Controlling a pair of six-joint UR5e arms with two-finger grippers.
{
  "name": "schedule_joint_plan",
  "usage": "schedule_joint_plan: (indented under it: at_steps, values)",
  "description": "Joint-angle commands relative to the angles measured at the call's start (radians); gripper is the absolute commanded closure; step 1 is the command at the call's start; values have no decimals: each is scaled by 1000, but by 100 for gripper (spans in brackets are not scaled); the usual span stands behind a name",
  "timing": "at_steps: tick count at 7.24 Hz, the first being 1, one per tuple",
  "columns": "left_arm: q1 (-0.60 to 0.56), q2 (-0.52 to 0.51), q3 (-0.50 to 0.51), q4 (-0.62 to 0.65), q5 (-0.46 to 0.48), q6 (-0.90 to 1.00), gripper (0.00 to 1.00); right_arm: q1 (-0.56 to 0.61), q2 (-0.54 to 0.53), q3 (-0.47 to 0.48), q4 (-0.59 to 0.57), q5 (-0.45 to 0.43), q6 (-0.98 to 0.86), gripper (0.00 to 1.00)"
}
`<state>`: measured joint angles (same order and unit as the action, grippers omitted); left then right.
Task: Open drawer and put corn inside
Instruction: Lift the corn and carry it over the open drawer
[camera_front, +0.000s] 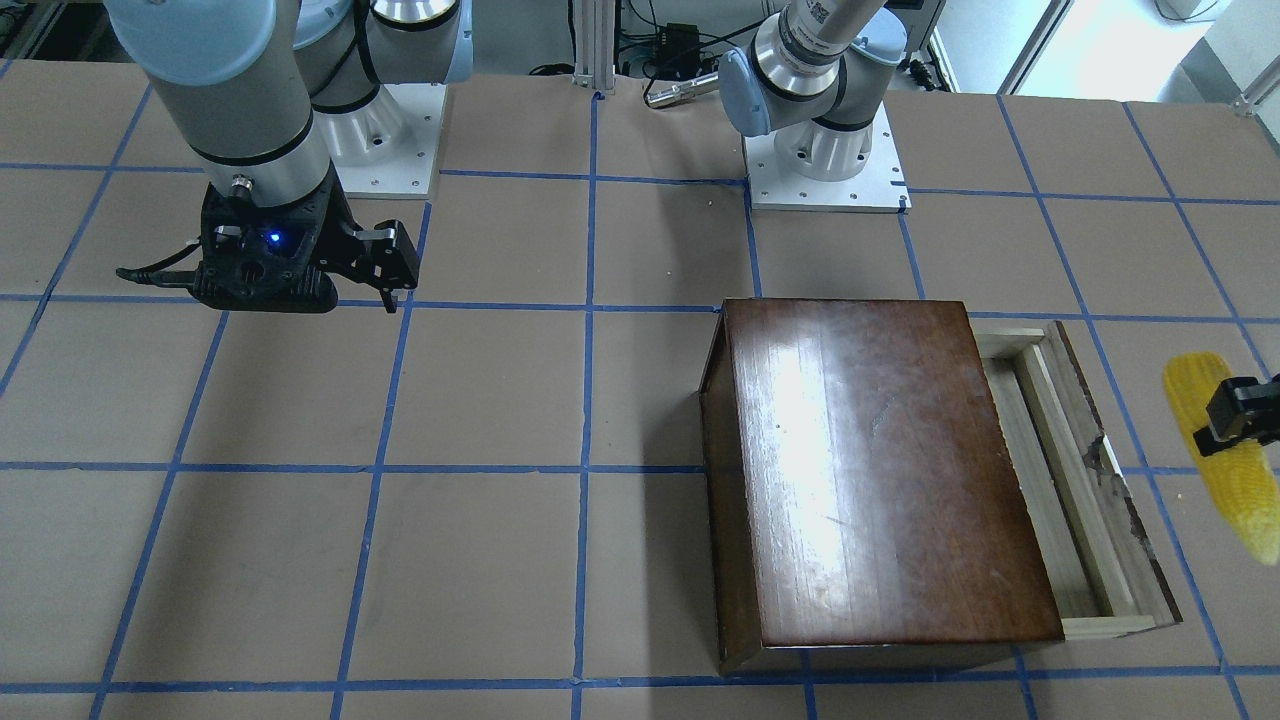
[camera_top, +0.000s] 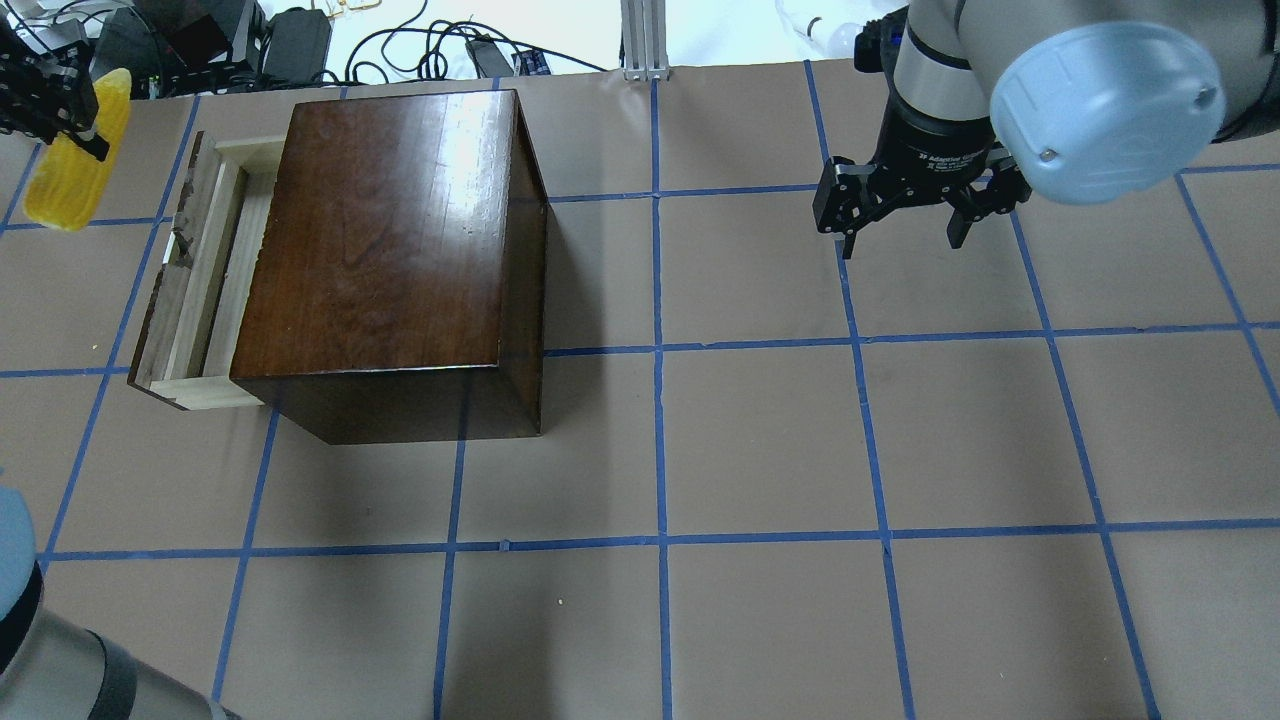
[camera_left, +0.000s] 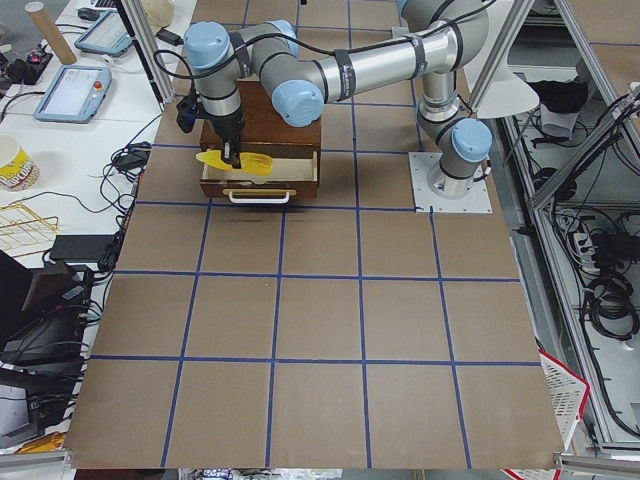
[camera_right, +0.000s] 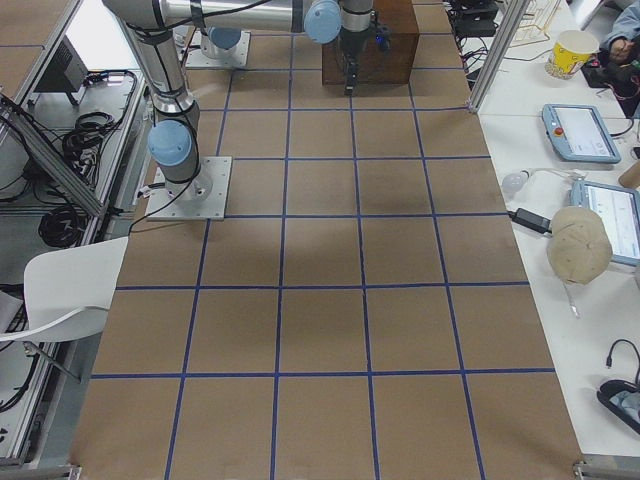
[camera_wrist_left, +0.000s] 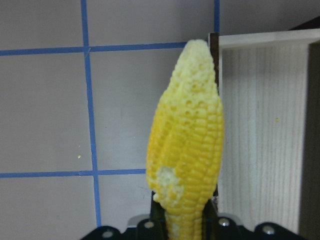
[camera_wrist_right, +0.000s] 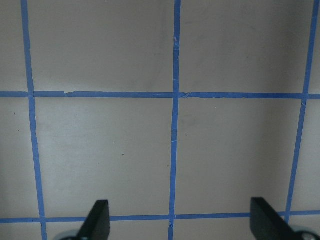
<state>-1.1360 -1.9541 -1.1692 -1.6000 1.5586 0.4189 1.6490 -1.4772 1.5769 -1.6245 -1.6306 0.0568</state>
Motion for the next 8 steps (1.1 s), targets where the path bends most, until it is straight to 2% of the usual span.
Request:
schedule_joint_plan:
  at_steps: [1,3,6,8]
  values:
    - [-22,-3,-55,8,-53,-80,100,0,0,0,-2,0,0,0]
    - [-24,-23,-96,12,-83,-117,100,0,0,0,0,0,0,0]
    - [-30,-45,-173,110,-115,-132,100,0,0,0,0,-2,0,0]
    - [-30,-45,-214,126,-149,-124,100,0,0,0,0,-2,0,0]
